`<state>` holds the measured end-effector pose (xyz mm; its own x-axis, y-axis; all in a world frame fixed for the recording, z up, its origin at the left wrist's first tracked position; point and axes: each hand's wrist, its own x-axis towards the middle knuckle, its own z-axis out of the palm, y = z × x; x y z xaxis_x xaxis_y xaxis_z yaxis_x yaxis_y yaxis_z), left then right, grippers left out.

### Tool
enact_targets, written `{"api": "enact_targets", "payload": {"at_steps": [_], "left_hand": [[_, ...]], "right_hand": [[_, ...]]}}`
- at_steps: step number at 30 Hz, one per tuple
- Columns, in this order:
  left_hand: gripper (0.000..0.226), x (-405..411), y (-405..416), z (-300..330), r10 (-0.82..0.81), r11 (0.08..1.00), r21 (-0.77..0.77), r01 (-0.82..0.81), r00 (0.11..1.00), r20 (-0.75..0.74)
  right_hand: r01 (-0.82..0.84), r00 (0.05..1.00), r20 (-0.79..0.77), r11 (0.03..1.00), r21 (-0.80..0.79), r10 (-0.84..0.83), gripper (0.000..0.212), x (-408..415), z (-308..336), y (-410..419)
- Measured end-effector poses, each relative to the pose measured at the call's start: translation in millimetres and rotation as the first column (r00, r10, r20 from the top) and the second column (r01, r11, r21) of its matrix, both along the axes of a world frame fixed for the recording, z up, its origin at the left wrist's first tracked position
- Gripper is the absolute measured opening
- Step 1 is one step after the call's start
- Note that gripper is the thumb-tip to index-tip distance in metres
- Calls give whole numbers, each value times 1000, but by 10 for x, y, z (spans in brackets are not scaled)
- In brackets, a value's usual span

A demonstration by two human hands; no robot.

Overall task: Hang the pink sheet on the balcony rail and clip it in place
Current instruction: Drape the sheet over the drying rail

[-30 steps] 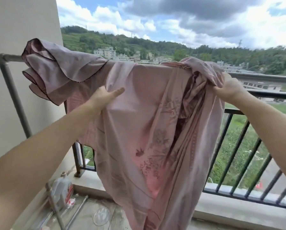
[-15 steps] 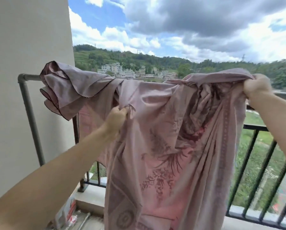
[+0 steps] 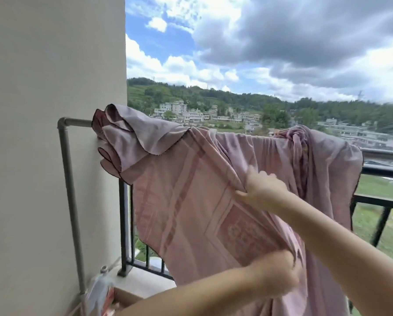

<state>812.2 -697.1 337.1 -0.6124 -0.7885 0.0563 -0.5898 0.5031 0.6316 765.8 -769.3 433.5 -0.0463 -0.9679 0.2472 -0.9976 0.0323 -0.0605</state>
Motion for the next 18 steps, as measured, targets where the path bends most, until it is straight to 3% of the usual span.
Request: {"api": "enact_targets", "payload": {"at_steps": [1,3,5,6,8,10,12,14,18], "left_hand": [[39,96,-67,-79,-13,1000,13,12,999,48],[47,423,-326,-216,-11,1000,16,10,997,76],[73,851,-707,-248,141,990,10,-141,987,-79],[83,1095,-906,-169,297,955,76,-287,918,-261],[71,1594,-1268,115,518,853,312,-419,603,-607],[39,2053,-1607,533,520,835,382,-395,342,-782],[17,2376,-1729,1074,439,859,340,-383,208,-874],[21,2593,-1962,1565,377,862,252,-440,225,-898],[28,2610,-2322,2408,283,784,-67,-618,451,-847]], "right_hand": [[13,998,-53,999,-33,-14,47,-8,-100,-30],[-16,1000,-13,997,-79,15,29,-126,-254,-107],[-95,990,96,990,-103,105,24,-255,-308,-107],[-130,981,127,984,-121,146,23,-308,-309,-87],[-193,970,124,973,-124,208,23,-405,-272,-49],[-231,961,139,971,-63,238,27,-491,-177,-18],[-231,963,143,973,15,227,33,-561,-76,-37],[-203,973,134,975,86,190,35,-567,6,-97],[-174,984,86,959,225,158,23,-587,-14,-282]]}}
